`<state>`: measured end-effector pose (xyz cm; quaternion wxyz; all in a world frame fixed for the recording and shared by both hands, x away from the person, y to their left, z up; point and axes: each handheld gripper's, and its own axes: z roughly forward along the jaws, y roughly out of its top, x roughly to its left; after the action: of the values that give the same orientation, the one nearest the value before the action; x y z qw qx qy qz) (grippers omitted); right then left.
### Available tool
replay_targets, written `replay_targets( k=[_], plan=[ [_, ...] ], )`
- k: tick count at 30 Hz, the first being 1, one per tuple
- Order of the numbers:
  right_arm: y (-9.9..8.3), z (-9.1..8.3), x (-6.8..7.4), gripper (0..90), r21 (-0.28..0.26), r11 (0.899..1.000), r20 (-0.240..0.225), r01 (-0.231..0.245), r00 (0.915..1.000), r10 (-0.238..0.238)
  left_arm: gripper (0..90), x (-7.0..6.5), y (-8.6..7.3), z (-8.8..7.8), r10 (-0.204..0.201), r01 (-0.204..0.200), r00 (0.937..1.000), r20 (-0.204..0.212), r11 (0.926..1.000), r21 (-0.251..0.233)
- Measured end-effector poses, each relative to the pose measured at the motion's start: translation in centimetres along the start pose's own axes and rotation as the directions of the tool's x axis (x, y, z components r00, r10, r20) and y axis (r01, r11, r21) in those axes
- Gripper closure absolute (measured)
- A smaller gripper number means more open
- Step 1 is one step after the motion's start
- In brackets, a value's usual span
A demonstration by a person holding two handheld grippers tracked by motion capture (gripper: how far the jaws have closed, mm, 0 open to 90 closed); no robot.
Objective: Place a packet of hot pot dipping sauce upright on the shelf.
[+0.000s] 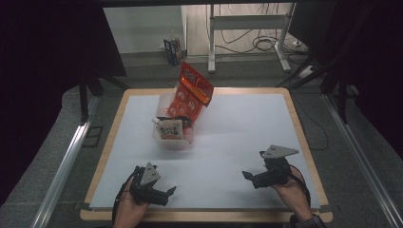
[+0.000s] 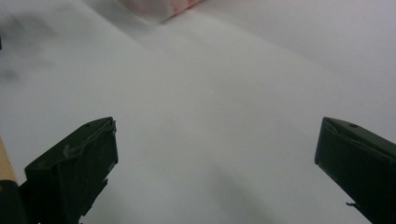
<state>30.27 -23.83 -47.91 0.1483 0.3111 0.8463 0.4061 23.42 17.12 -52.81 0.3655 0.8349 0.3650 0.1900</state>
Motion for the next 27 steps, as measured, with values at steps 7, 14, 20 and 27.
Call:
replay_targets(
  k=[7, 14, 20, 27],
  plan=[
    [-1.2, -0.9, -0.3, 0.0, 0.007, 1.0, 0.025, -0.014, 0.9996, 0.013, 0.1, 0.0, 0.0, 0.1, 0.003, -0.003, 1.0, 0.0, 1.0, 0.003],
    [-2.5, -1.3, -0.6, 0.0, 0.031, 0.999, 0.039, -0.041, 0.9984, 0.04, 0.1, -0.1, 0.0, 0.2, 0.007, -0.007, 1.0, 0.0, 0.9999, 0.009],
    [-3.1, -1.5, -0.6, 0.0, 0.051, 0.997, 0.05, -0.05, 0.9976, 0.048, 0.0, -0.1, -0.1, 0.3, 0.008, -0.008, 1.0, -0.001, 0.9999, 0.015],
    [-3.7, -1.5, -0.7, 0.0, 0.07, 0.996, 0.054, -0.054, 0.9973, 0.05, 0.0, -0.2, -0.1, 0.5, 0.013, -0.013, 0.9999, 0.001, 0.9996, 0.024]
  ],
)
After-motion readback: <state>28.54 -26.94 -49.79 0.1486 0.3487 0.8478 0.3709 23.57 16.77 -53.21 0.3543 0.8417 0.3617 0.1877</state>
